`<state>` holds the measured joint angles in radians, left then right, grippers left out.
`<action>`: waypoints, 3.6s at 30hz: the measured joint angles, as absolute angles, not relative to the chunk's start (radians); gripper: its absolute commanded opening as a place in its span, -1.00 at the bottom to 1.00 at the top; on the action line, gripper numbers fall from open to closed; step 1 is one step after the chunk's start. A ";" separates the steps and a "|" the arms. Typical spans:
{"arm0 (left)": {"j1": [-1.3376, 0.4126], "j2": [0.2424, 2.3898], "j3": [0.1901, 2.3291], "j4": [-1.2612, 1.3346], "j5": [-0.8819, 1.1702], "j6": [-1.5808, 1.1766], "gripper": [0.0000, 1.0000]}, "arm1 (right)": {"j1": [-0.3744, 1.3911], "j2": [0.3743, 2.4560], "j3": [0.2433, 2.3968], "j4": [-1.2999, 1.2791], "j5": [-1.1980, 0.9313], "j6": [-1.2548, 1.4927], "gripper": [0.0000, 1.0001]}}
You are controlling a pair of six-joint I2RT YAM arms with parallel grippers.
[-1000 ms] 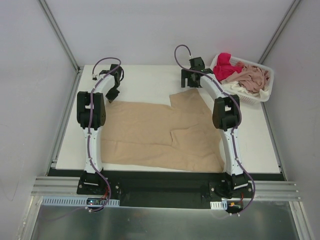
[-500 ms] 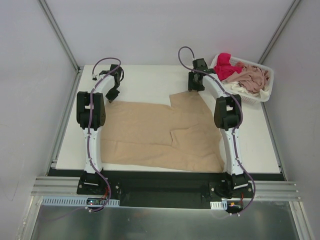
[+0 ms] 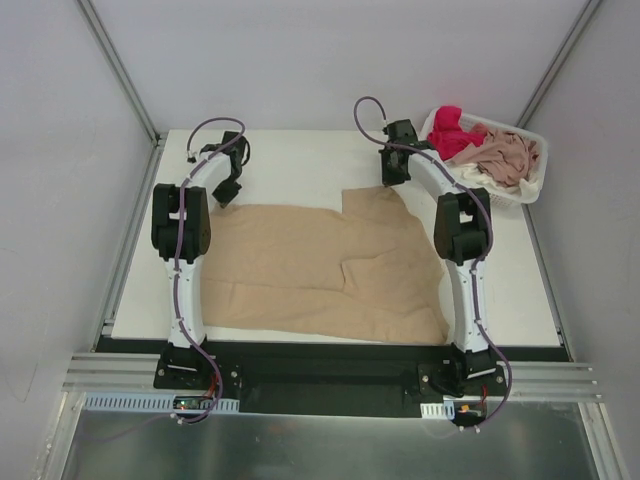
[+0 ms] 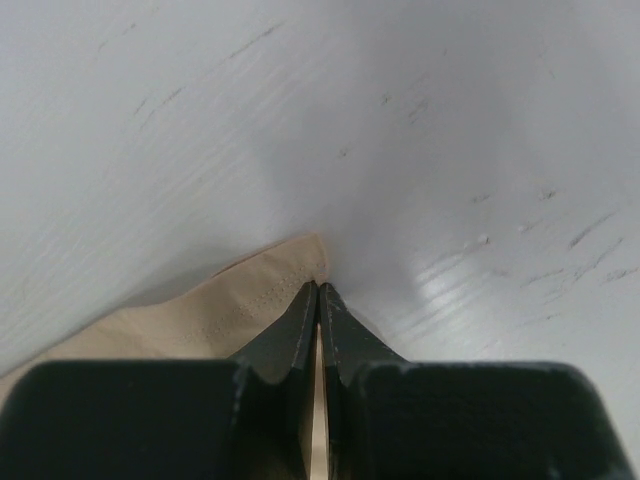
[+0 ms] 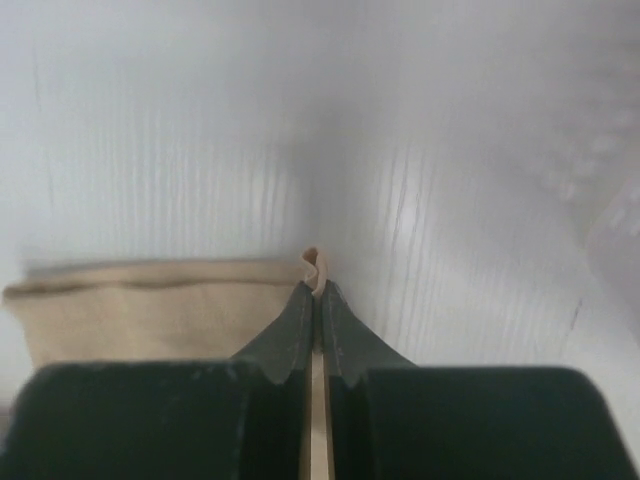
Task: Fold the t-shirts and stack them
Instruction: Grap the side of the flattened tshirt furthest away from the robot with both arms, then fold the other side of the tshirt into a rectangle
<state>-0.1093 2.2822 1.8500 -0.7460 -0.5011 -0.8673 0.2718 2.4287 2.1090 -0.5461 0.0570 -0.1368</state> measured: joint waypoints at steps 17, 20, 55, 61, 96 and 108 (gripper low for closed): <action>-0.226 1.831 1.423 -0.738 -0.583 -0.956 -1.00 | 0.319 1.684 1.395 -0.369 -0.107 -0.162 -0.99; -0.237 1.770 1.352 -0.741 -0.591 -0.978 -1.00 | 0.332 1.572 1.262 -0.366 -0.120 -0.149 -0.99; -0.255 1.338 0.932 -0.749 -0.682 -1.090 -1.00 | 0.363 0.909 0.698 -0.590 -0.072 -0.014 -0.78; -0.255 1.351 0.914 -0.755 -0.679 -1.114 -0.68 | 0.366 0.906 0.631 -0.595 -0.138 0.028 -0.54; -0.400 1.416 0.968 -0.729 -0.406 -1.050 0.99 | 0.426 1.483 0.881 -0.538 -0.191 0.111 0.93; -0.400 1.416 0.958 -0.715 -0.400 -1.050 0.99 | 0.732 1.503 0.915 -0.570 -0.021 0.139 0.93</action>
